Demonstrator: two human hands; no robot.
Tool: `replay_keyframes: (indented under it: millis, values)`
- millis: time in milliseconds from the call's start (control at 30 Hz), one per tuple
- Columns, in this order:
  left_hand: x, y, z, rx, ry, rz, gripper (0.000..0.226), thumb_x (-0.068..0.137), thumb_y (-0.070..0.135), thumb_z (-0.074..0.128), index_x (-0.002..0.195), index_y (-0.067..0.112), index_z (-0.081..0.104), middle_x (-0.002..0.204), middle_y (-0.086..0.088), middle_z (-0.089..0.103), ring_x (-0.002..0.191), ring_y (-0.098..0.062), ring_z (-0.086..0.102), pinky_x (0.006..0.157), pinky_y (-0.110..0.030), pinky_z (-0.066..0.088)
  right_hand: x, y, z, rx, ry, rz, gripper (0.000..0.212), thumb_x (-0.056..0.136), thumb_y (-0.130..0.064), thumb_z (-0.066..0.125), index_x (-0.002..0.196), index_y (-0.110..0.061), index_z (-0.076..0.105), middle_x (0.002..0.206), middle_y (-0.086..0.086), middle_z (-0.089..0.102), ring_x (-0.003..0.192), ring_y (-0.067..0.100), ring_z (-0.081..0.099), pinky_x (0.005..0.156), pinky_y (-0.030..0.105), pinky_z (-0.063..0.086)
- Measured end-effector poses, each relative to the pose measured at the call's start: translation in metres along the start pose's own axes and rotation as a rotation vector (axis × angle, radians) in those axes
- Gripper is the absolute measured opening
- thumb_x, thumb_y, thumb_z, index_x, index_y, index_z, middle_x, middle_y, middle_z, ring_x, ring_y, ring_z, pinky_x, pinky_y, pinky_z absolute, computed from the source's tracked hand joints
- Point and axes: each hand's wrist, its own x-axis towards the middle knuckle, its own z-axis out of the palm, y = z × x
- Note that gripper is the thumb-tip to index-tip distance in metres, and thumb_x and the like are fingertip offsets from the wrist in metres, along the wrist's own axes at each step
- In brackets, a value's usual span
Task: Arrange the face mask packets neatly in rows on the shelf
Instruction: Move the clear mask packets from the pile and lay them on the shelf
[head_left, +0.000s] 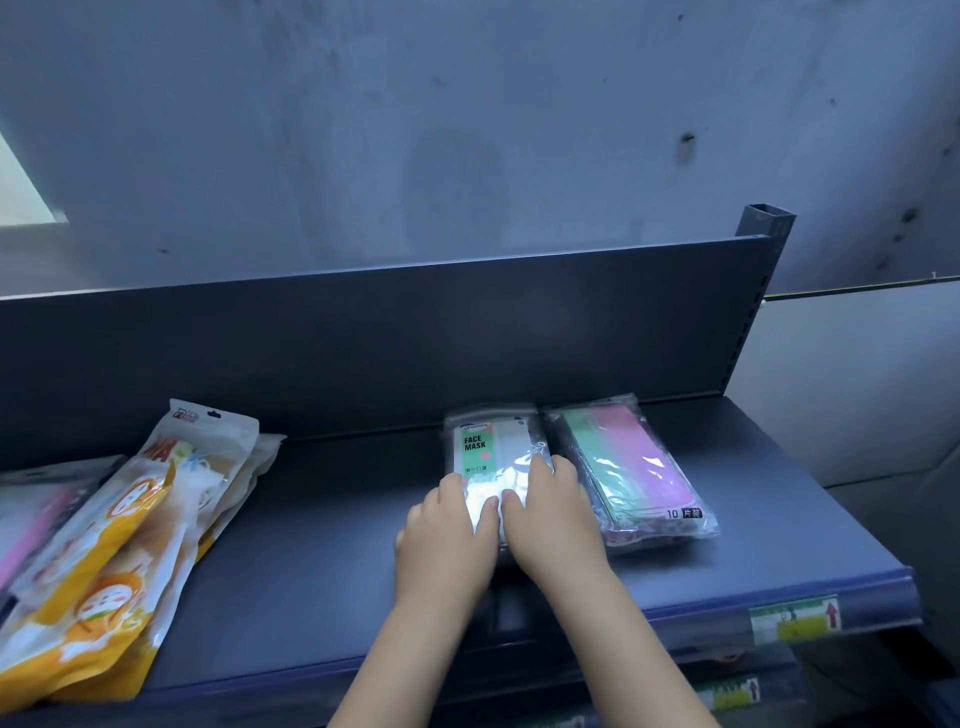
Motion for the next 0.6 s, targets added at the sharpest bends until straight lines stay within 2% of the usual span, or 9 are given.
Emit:
replay_keyframes:
  millis: [200,267,367,467,600]
  values:
    - [-0.003,0.0,-0.004,-0.097,-0.025,-0.021,0.033,0.103,0.051,0.048,0.121,0.023,0.051,0.12,0.004,0.065,0.111,-0.026,0.055,0.094,-0.045,0.051,-0.005,-0.004,0.004,0.108,-0.005,0.03,0.045,0.098,-0.034,0.047,0.139,-0.017,0.046,0.15,0.005,0.038,0.126,0.032,0.05,0.096,0.043,0.047]
    - [-0.005,0.001,-0.006,-0.099,-0.029,-0.034,0.037,0.103,0.053,0.047,0.123,0.022,0.051,0.12,0.002,0.066,0.111,-0.027,0.056,0.093,-0.045,0.052,-0.007,-0.006,0.006,0.075,0.016,0.019,0.049,0.099,-0.034,0.046,0.145,-0.017,0.043,0.161,0.006,0.031,0.14,0.03,0.041,0.106,0.044,0.043]
    - [-0.005,0.001,-0.006,-0.13,-0.032,-0.032,0.042,0.101,0.058,0.046,0.125,0.023,0.051,0.119,0.003,0.068,0.11,-0.028,0.058,0.091,-0.045,0.054,-0.013,-0.01,0.007,-0.071,0.092,-0.051,0.06,0.104,-0.035,0.043,0.161,-0.022,0.027,0.173,0.007,0.013,0.159,0.027,0.013,0.126,0.043,0.023]
    - [-0.002,-0.003,-0.005,-0.132,-0.045,-0.021,0.05,0.102,0.061,0.043,0.14,0.028,0.045,0.128,0.005,0.067,0.114,-0.026,0.059,0.091,-0.044,0.054,-0.016,-0.014,0.007,-0.135,0.175,-0.133,0.063,0.106,-0.035,0.042,0.165,-0.023,0.024,0.175,0.007,0.011,0.162,0.025,0.005,0.129,0.042,0.01]
    - [-0.001,-0.008,-0.009,-0.142,-0.037,-0.006,0.062,0.103,0.063,0.04,0.153,0.026,0.039,0.147,0.007,0.057,0.131,-0.021,0.052,0.1,-0.04,0.05,-0.016,-0.017,0.007,-0.146,0.2,-0.148,0.062,0.106,-0.036,0.044,0.163,-0.019,0.03,0.173,0.006,0.021,0.162,0.026,0.01,0.129,0.043,0.012]
